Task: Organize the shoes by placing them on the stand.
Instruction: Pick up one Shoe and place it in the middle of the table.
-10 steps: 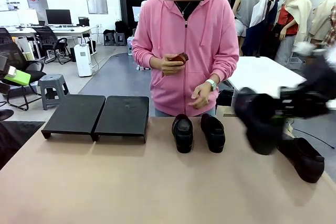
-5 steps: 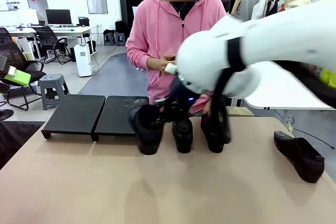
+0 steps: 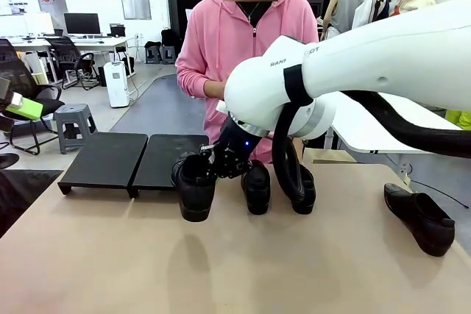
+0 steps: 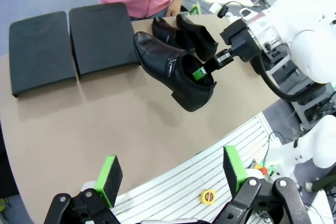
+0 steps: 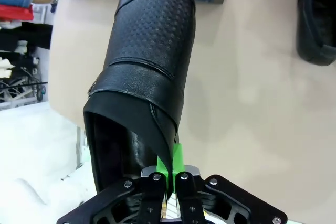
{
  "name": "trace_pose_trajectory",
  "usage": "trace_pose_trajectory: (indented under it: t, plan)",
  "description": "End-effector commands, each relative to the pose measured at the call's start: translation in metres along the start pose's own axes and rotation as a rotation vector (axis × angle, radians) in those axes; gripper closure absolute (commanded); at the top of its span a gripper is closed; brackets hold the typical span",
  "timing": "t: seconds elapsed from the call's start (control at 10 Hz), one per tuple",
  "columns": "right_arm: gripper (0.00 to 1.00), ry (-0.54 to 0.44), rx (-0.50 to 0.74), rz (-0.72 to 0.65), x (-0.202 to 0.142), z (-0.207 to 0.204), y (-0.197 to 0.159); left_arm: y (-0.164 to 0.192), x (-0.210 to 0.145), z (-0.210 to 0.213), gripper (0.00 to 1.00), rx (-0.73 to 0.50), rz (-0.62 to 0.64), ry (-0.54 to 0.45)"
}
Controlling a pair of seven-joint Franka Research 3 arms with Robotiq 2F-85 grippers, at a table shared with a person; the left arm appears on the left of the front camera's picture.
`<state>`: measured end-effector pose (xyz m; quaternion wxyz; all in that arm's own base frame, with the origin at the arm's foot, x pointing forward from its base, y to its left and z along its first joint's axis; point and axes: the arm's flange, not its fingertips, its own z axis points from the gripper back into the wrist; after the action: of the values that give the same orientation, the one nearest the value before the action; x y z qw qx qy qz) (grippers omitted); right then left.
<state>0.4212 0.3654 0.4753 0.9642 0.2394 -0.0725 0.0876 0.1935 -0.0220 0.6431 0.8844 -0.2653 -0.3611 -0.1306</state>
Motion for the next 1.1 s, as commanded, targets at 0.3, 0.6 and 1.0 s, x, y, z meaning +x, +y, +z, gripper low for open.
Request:
trace_pose_trajectory:
  t: [0.3,0.6,1.0]
  plan:
    - [1.00,0.109,-0.075,-0.078,-0.037,-0.068,0.044,0.002,0.000,0.000,0.00,-0.018,-0.006,-0.008]
    - [1.00,0.123,-0.093,-0.230,-0.032,-0.119,0.027,0.002,0.000,0.000,0.00,-0.018,-0.006,-0.008]
    - [0.44,0.177,-0.129,-0.251,-0.029,-0.147,0.021,0.002,0.000,0.000,0.00,-0.018,-0.006,-0.008]
